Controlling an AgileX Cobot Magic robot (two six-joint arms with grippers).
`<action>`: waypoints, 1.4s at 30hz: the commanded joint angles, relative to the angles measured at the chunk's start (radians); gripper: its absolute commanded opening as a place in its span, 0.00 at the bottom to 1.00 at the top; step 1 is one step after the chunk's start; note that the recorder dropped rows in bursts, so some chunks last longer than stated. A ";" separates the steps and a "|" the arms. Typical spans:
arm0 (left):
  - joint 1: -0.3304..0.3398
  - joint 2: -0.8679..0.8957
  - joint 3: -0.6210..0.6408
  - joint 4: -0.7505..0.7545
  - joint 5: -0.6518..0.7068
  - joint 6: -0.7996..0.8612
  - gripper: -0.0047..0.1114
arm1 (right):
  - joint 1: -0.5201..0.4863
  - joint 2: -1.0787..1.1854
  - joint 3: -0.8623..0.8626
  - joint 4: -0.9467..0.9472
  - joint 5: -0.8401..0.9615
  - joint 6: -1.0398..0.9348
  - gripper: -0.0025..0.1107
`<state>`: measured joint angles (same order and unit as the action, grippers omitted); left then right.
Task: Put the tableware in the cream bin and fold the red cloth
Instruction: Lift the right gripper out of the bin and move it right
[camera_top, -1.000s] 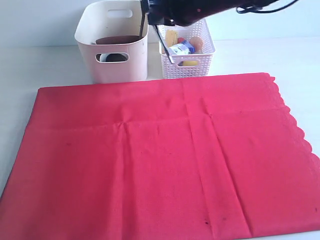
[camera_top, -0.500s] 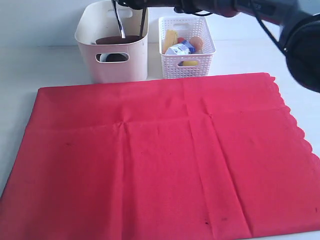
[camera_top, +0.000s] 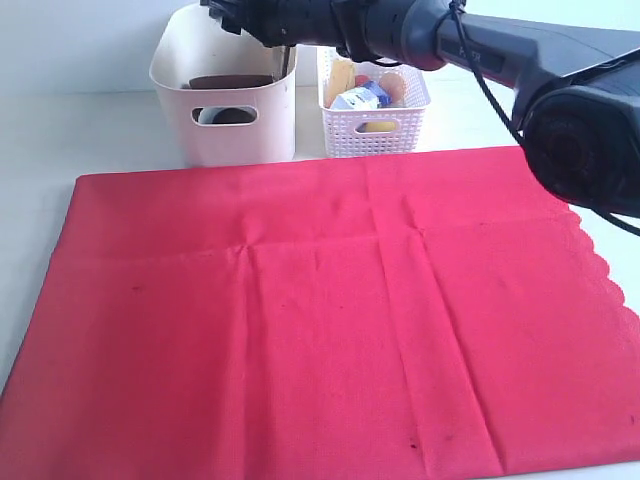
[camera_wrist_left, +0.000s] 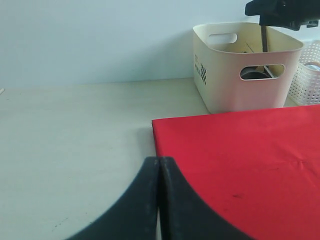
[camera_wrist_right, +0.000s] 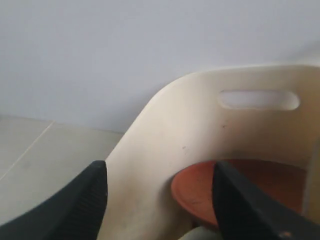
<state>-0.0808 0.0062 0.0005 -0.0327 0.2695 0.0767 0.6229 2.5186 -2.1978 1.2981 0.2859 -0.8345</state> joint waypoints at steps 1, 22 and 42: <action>0.001 -0.006 -0.001 -0.008 -0.003 -0.003 0.05 | -0.043 -0.032 -0.013 -0.041 0.193 -0.003 0.52; 0.001 -0.006 -0.001 -0.008 -0.003 -0.003 0.05 | -0.135 -0.413 0.408 -0.175 0.461 -0.184 0.02; 0.001 -0.006 -0.001 -0.008 -0.003 -0.003 0.05 | -0.180 -0.822 1.349 0.384 0.417 -1.004 0.02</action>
<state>-0.0808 0.0062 0.0005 -0.0327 0.2695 0.0767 0.4450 1.7216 -0.8875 1.6599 0.7054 -1.8006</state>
